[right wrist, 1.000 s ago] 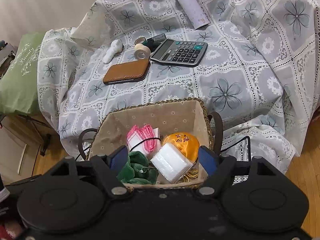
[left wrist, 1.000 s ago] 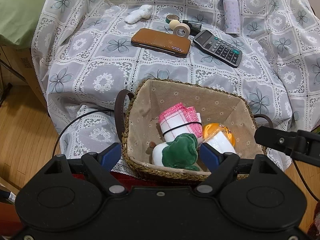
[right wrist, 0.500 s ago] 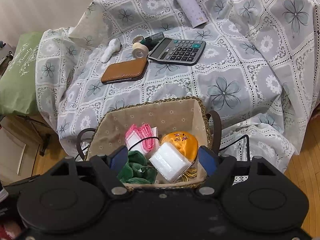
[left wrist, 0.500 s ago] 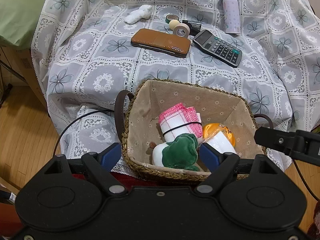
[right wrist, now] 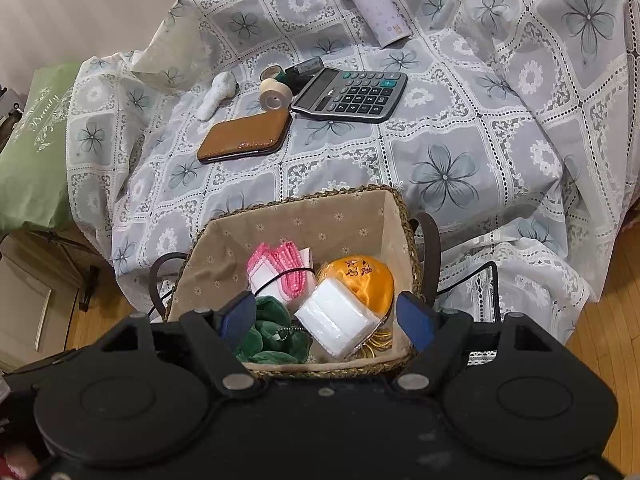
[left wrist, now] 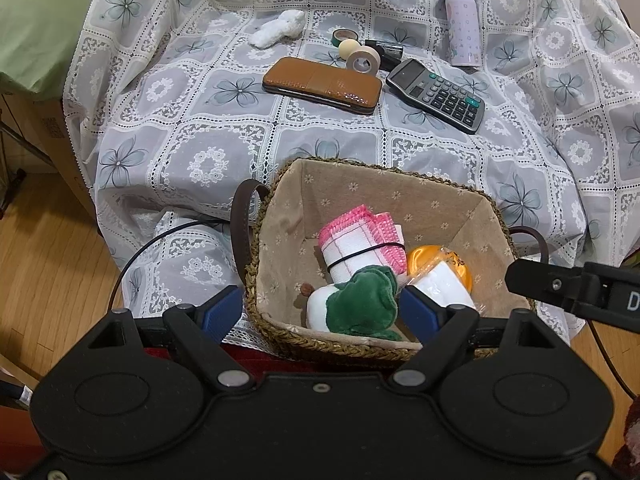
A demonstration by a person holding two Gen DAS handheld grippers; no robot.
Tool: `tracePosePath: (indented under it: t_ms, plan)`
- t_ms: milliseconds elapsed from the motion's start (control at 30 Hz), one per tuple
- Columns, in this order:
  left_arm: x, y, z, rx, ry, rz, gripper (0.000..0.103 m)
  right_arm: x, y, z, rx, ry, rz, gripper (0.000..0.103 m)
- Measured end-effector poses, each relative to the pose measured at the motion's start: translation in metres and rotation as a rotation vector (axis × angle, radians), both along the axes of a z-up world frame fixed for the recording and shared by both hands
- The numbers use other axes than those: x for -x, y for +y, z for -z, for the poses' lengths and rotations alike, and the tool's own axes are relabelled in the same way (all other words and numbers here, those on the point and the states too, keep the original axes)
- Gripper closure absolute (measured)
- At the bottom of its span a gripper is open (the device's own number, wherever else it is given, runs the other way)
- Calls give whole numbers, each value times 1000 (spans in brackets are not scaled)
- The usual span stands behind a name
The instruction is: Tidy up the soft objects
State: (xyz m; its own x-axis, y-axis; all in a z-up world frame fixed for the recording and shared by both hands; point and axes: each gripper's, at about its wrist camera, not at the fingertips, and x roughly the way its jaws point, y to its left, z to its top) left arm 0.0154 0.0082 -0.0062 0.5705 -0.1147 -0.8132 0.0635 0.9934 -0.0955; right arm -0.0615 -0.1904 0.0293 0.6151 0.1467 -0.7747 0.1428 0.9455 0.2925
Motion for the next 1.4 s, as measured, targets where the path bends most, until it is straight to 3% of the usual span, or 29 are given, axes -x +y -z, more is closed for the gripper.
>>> tracePosePath:
  t_ms: [700,1033,1400]
  plan:
    - [-27,-13,-2,-66,-13,46,21,-39,-10,9,14,44,-8,26]
    - [-80,-12,-13,-80,-13,46,21,-98,-24,-1,44,47,-1,26]
    - [-166,-22,-20,-99,-13,68,21,-175,-32,-10,65,34,-30,26]
